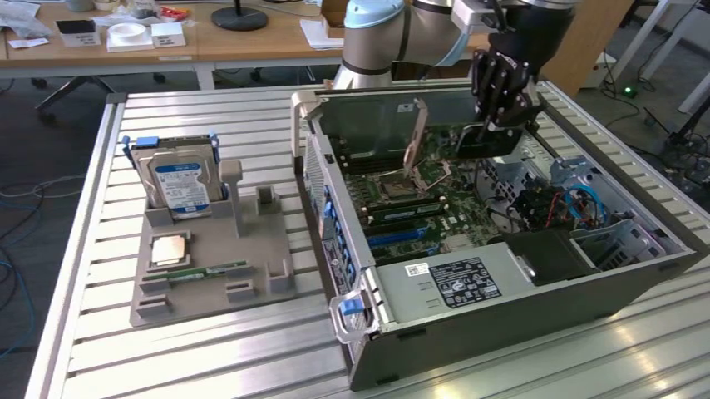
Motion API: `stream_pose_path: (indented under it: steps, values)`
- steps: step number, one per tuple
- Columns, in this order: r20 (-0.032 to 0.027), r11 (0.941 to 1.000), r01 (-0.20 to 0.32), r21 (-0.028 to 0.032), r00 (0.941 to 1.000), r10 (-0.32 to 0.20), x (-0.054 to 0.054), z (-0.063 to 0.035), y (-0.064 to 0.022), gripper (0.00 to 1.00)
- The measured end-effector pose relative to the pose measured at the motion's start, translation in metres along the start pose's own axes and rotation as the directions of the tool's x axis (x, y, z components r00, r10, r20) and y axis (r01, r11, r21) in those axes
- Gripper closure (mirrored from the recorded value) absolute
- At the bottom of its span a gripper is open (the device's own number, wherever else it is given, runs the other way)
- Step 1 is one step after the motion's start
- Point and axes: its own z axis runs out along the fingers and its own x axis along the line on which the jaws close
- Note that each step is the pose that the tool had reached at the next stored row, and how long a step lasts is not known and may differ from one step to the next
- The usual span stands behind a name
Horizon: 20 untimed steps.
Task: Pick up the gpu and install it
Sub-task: 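Insert the gpu into the slot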
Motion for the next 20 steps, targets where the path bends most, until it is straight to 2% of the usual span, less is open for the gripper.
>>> stream_pose_path:
  steps: [7, 14, 20]
  values:
    - [0.0000, 1.0000, 0.000, 0.0002, 1.0000, 0.000, 0.000, 0.0069, 0.0046, 0.74]
    - [0.0002, 1.0000, 0.002, 0.0033, 1.0000, -0.002, 0.001, 0.0157, 0.0103, 0.74]
    - [0.0006, 1.0000, 0.003, 0.0035, 1.0000, -0.003, 0.001, 0.0174, 0.0111, 0.74]
